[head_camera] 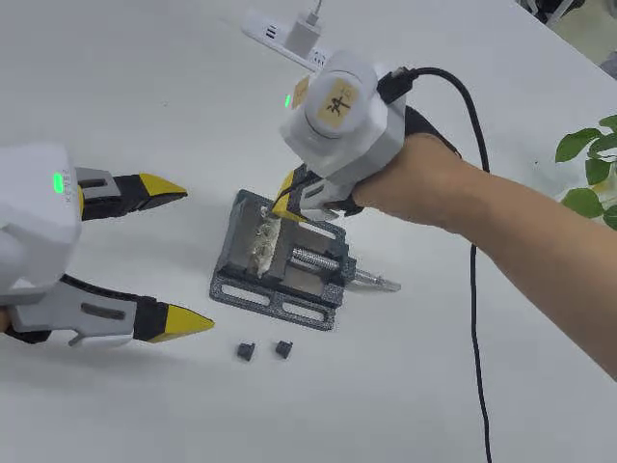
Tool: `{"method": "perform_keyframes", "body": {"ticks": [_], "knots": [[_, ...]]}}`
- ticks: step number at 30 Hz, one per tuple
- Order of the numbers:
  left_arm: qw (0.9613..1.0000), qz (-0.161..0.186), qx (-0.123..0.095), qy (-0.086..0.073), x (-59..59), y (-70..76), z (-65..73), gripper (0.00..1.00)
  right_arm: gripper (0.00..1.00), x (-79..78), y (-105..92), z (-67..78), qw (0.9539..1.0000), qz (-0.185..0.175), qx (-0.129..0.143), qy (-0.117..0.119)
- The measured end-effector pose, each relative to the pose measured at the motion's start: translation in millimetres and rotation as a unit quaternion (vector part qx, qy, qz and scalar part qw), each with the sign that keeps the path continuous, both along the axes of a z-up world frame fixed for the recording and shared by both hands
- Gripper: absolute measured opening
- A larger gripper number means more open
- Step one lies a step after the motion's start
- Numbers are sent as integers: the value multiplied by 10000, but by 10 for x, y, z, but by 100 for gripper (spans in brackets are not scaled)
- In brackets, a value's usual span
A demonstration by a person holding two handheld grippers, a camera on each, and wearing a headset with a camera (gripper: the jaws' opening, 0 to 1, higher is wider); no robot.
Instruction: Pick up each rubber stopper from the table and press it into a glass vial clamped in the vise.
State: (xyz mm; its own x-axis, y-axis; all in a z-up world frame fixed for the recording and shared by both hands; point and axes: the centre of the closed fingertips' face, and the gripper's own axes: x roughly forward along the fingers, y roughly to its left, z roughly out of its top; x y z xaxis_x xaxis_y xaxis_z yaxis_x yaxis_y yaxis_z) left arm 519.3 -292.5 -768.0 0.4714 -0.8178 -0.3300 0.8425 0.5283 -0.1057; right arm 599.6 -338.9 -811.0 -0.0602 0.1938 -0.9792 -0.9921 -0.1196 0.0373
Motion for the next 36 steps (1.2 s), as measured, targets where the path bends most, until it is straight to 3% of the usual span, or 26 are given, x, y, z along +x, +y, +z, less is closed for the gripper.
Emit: {"method": "perform_keyframes", "body": {"ticks": [6, 11, 12, 15, 21, 23, 36], "knots": [[10000, -25, 27, 10, -13, -12, -12, 71, 0, 12, 9, -9, 9999, 165, 24, -32], [10000, -52, 49, 5, -10, -26, -8, 71, 0, -15, 6, -13, 9992, 386, -96, -86], [10000, -55, 51, 4, -9, -30, -3, 71, 0, -20, 6, -12, 9980, 590, -169, -163], [10000, -55, 64, -1, -12, -31, 8, 71, 0, -35, 10, -10, 9977, 609, -201, -216], [9998, -111, 156, 60, -68, -29, -42, 72, 0, -21, 15, 27, 9998, -11, 192, 21], [9996, -140, 233, 92, -86, -18, -74, 72, 0, -26, 3, 35, 9996, 103, 252, -59], [9989, -199, 400, 155, -155, 71, -126, 76, 0, 16, 19, 36, 9979, -146, 630, -89]]}}
